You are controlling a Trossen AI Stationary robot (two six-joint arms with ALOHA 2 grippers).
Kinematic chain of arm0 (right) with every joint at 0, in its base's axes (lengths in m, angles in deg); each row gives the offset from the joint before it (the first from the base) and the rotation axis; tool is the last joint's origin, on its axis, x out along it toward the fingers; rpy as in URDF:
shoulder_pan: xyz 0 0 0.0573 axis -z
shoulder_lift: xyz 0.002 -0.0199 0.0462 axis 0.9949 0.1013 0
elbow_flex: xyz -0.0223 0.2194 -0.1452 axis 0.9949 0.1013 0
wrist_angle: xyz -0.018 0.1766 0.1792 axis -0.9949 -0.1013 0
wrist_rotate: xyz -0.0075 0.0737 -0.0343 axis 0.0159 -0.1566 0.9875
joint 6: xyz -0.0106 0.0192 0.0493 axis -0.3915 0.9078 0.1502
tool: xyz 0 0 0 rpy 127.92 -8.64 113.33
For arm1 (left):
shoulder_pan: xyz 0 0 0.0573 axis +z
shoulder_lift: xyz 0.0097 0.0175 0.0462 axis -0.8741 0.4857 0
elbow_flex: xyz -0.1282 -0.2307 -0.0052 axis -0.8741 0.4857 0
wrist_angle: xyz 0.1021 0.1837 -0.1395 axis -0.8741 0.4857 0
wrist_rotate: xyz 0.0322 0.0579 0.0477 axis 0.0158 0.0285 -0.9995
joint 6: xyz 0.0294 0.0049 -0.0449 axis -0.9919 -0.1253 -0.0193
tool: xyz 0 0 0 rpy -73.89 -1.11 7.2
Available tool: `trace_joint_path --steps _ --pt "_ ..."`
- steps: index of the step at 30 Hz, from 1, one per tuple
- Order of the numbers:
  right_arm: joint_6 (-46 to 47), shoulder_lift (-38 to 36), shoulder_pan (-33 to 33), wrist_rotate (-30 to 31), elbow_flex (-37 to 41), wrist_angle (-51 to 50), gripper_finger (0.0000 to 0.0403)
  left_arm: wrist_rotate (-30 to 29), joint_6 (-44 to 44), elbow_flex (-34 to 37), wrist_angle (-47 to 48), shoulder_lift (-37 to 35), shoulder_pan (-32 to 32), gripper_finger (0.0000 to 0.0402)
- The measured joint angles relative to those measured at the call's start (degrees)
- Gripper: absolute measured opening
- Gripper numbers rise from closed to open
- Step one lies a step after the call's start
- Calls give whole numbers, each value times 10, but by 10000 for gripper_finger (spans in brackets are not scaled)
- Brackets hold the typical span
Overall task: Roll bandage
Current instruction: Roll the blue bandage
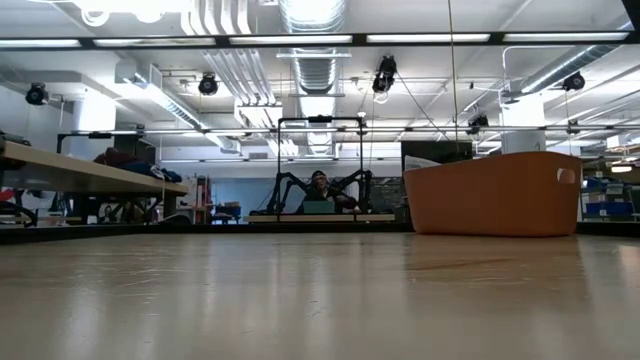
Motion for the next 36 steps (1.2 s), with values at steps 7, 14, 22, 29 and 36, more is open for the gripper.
trace_joint_path --steps 7,14,22,29,36 --pt "-35 0 -5 -1 0 32 267 37 43 0 -54 10 0 0" --pt "272 8 -4 11 1 52 273 96 -21 0 -42 5 0 0" --pt "431 7 -1 -4 1 14 258 127 -80 -1 25 -22 1 0" --pt "568 7 15 -127 1 3 243 123 -125 -1 150 -54 1 0" --pt "415 3 26 -154 1 23 230 121 -94 2 168 -61 1 0"
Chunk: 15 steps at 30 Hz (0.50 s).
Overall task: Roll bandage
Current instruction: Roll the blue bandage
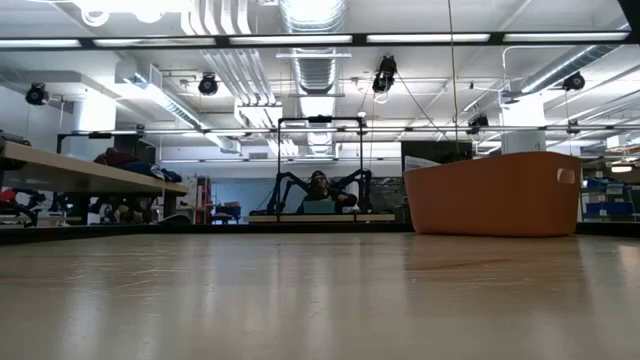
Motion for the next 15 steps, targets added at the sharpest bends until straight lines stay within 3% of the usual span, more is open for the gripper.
trace_joint_path --steps 3,7,15 --pt "-111 -12 -4 12 -2 42 223 -2 34 1 -7 -1 0 0" --pt "-308 -27 -43 48 -22 54 214 -51 122 1 -48 9 0 0" --pt "-661 -25 -139 209 -26 55 209 -144 261 1 -151 43 0 0"
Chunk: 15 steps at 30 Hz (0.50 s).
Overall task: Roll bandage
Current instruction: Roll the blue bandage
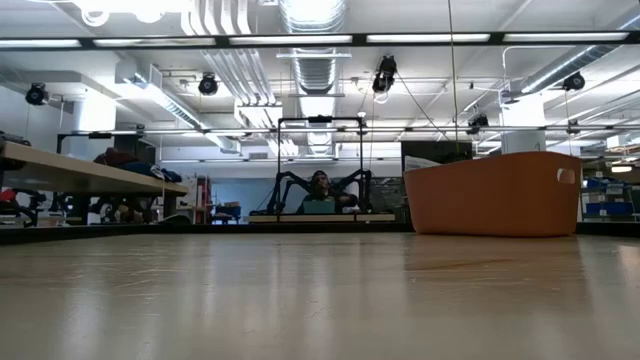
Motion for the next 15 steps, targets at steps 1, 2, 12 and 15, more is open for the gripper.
trace_joint_path --steps 1,2,12,15 --pt "-30 2 -6 16 0 2 210 -5 16 -2 -9 5 1 0" --pt "-53 6 -10 27 0 7 211 -11 31 -4 -14 11 1 0" --pt "-94 18 -11 51 -1 46 221 -38 56 -33 -14 49 5 0" --pt "-113 21 -9 92 -1 43 208 -38 58 -39 -14 57 5 0"
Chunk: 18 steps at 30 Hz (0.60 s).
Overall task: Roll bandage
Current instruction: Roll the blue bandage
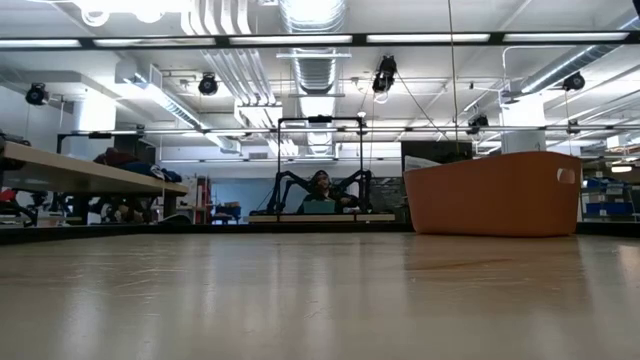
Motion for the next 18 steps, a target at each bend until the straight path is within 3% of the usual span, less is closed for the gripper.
trace_joint_path --steps 4,10,14,18 --pt "-29 1 1 48 0 -1 156 -5 20 0 5 11 0 0" --pt "-62 1 5 68 -1 -1 14 -2 29 0 6 10 0 0" --pt "-78 0 17 116 -15 0 10 11 26 1 16 13 0 0" --pt "-118 0 34 126 -37 -2 3 40 25 1 39 14 0 0"
